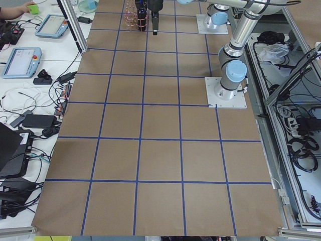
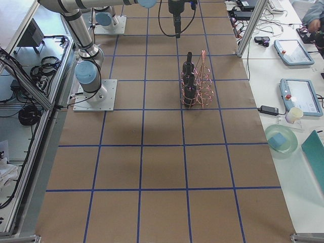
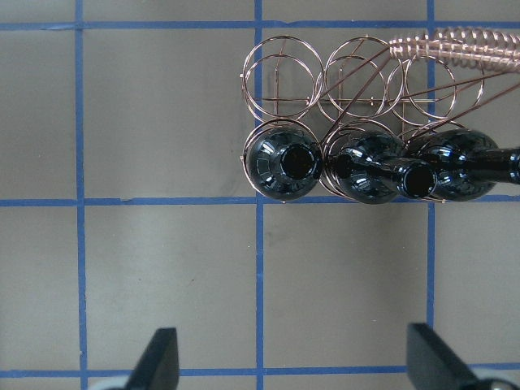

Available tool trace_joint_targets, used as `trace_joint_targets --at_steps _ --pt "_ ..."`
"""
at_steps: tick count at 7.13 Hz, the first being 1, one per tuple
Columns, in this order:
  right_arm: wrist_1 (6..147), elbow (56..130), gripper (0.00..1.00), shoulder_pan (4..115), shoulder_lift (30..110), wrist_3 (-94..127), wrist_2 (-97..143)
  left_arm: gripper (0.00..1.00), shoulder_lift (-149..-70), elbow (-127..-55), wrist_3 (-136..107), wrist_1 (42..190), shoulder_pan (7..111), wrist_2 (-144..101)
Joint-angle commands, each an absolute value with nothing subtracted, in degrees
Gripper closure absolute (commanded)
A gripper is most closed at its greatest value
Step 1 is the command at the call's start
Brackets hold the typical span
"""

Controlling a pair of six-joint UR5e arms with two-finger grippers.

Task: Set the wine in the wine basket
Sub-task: 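Open the right gripper and raise it away from the rack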

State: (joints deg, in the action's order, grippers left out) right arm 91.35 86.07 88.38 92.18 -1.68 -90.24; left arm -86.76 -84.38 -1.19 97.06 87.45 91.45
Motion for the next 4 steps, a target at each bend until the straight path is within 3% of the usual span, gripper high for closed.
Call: trace_joint_targets --at_steps 1,4 --pt "91.5 86.0 0.0 88.4 92.3 -1.0 -89.7 0.0 -86.7 -84.6 -1.1 96.9 87.5 91.5" --pt "91.1 86.0 0.0 88.4 92.3 -0.4 -89.8 0.0 -86.4 -84.7 -1.8 96.9 87.5 91.4"
